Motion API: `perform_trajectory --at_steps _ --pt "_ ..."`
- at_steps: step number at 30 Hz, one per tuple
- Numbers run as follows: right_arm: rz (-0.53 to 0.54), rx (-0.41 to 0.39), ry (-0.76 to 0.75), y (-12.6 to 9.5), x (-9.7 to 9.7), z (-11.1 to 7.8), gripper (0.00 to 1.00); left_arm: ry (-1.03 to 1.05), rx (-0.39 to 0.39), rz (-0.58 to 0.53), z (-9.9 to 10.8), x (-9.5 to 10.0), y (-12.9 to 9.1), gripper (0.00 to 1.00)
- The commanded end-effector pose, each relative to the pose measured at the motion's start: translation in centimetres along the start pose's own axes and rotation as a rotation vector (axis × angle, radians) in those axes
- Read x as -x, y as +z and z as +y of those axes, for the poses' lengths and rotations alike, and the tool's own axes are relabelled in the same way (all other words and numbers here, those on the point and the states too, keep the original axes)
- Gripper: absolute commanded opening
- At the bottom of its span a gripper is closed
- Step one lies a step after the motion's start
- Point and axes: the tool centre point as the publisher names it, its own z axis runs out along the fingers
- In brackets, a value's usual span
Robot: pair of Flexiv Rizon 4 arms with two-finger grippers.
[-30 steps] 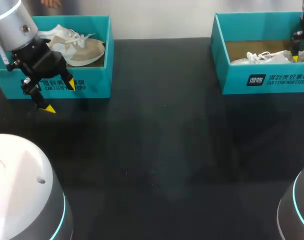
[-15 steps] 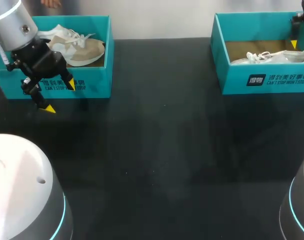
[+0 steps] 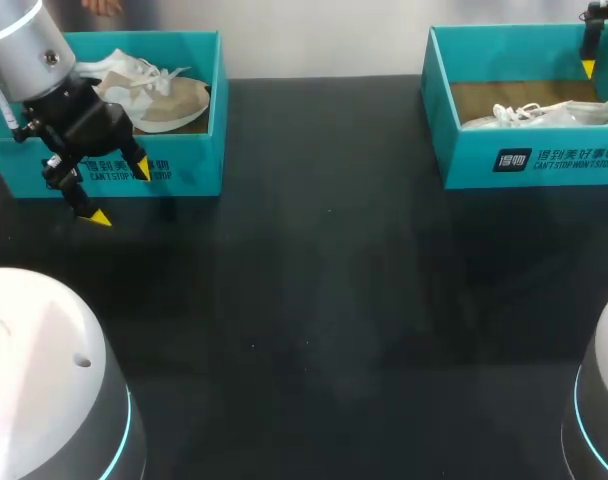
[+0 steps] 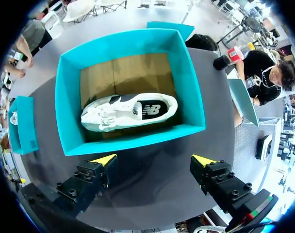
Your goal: Take the shoe out of the shoebox, open the shoe tongue, remove and reinsert the insole, then place the shoe into the shoebox
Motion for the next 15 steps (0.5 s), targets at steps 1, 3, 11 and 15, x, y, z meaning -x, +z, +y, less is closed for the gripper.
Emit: perform_trajectory --at_steps 1,3,11,15 --pt "0.005 0.019 -0.001 0.1 0.2 -0.6 1.00 0.000 0.003 -0.001 0.0 -0.1 0.0 1.00" --pt "0.005 0.019 -0.001 0.1 0.2 -0.6 1.00 0.000 0.003 -0.001 0.0 -0.1 0.0 1.00" --pt "0.005 0.019 -0.001 0.1 0.2 -0.6 1.00 0.105 0.044 -0.001 2.4 2.4 -3.3 1.00" --pt "0.005 0.019 -0.001 0.1 0.2 -0.6 1.00 0.279 0.113 -0.010 4.9 4.6 -5.2 1.00"
